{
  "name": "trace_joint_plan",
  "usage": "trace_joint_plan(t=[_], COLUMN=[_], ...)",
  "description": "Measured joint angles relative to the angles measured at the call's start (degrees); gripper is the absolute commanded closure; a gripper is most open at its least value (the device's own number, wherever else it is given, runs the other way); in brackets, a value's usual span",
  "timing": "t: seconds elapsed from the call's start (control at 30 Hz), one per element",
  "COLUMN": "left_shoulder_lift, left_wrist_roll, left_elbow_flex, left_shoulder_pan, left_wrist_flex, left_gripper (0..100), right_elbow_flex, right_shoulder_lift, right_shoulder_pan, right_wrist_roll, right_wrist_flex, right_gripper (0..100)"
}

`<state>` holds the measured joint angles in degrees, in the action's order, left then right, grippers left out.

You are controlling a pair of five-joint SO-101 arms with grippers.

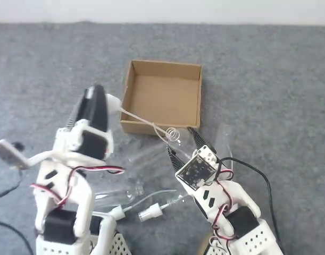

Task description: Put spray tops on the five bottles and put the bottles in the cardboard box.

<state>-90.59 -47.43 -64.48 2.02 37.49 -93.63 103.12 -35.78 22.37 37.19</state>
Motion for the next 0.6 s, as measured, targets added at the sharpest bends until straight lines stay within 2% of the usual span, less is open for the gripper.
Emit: trace_joint_plan(t=[0.17,0.47,0.6], left_shoulder_lift=[0.18,0.09,0.00], left_wrist_roll=[2.29,3.78,6.77], left_elbow_flex=[-1.32,-1.32,-2.46], left_shoulder_pan=[2.90,3.16,6.24], left_wrist_flex=[-0.97,-1.49,-1.49], left_gripper=[99,99,99], right_elbow_flex=[0.00,0.00,0.00], right_shoulder_lift=[0.00,0.00,0.00], right_shoulder_pan=[0.00,0.00,0.00], right_wrist_roll=[1.76,2.02,2.02], right_wrist_flex=[0.00,0.00,0.00], right_gripper=[88.1,88.1,88.1])
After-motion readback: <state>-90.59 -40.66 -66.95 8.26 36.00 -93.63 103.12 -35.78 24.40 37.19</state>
